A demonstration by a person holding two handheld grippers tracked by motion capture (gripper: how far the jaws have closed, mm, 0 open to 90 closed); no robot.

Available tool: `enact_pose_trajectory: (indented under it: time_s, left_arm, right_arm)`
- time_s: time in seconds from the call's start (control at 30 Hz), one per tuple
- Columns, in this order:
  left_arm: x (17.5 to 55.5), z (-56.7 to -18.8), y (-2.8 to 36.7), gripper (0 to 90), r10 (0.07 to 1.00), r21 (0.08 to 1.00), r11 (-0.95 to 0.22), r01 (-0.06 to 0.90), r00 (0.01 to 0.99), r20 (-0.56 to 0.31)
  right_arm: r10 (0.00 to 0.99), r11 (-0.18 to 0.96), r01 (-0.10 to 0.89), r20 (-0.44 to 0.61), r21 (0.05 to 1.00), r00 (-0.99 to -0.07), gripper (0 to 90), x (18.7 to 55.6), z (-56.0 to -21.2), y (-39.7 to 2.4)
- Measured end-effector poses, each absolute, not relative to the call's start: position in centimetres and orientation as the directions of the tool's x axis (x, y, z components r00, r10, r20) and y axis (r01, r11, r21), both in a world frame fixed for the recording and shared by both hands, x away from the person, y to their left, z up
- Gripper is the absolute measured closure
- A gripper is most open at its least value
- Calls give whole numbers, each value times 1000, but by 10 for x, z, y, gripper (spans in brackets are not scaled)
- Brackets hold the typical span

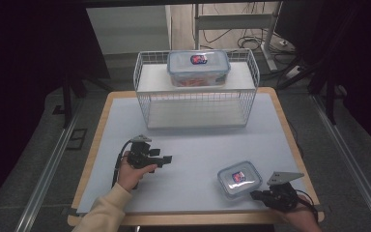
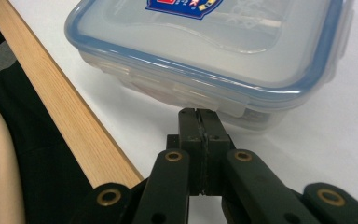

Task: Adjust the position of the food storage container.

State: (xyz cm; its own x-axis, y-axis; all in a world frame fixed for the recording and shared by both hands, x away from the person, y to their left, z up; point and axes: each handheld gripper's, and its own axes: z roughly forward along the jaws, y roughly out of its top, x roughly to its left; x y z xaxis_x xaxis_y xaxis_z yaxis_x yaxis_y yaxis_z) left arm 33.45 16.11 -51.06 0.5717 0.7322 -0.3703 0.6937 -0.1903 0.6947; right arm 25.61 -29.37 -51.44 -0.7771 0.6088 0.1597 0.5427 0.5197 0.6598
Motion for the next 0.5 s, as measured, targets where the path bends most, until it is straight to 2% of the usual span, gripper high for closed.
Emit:
enact_pose_trajectory:
  time_s: [0.5]
  left_arm:
    - [336,-512,163,303,734,694,-180,697,565,-377]
  right_arm:
    - [597,512,525,157,680,-787,895,267,-514,-276]
